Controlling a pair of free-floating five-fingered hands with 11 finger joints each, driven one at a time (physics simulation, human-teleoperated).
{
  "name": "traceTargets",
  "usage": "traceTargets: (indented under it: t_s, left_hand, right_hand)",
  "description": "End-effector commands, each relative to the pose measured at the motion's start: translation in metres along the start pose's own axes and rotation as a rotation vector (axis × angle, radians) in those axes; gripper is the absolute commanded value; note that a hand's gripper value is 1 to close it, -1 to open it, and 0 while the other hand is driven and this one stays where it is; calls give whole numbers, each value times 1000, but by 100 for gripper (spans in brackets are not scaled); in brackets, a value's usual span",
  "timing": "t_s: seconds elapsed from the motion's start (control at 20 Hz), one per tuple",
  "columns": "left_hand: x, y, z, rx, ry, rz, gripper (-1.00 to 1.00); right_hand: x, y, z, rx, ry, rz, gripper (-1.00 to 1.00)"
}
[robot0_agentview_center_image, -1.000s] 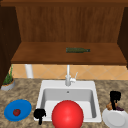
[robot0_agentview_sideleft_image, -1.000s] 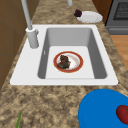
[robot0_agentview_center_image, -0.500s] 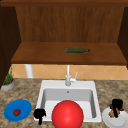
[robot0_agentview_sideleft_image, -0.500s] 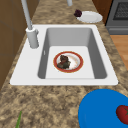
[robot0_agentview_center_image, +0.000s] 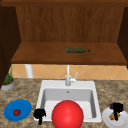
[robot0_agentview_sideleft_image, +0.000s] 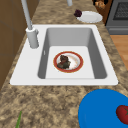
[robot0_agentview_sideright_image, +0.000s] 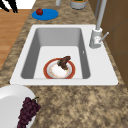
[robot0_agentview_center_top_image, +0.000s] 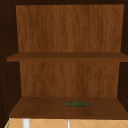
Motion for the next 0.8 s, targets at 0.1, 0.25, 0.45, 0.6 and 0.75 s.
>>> traceTargets:
  t_s: [0.1, 0.25, 0.45, 0.6, 0.75]
  left_hand:
    - [0, 0, 0, 0, 0, 0, 0]
    - [0, 0, 0, 0, 0, 0, 0]
    - [0, 0, 0, 0, 0, 0, 0]
    - [0, 0, 0, 0, 0, 0, 0]
    - [0, 0, 0, 0, 0, 0, 0]
  right_hand:
    - [-5, 43, -24, -33, 6, 3, 100]
    - [-15, 37, -25, 11, 6, -23, -100]
    - [-13, 21, -20, 86, 3, 6, -100]
    - [-13, 5, -17, 109, 0, 20, -100]
    - [-13, -13, -11, 161, -11, 28, -100]
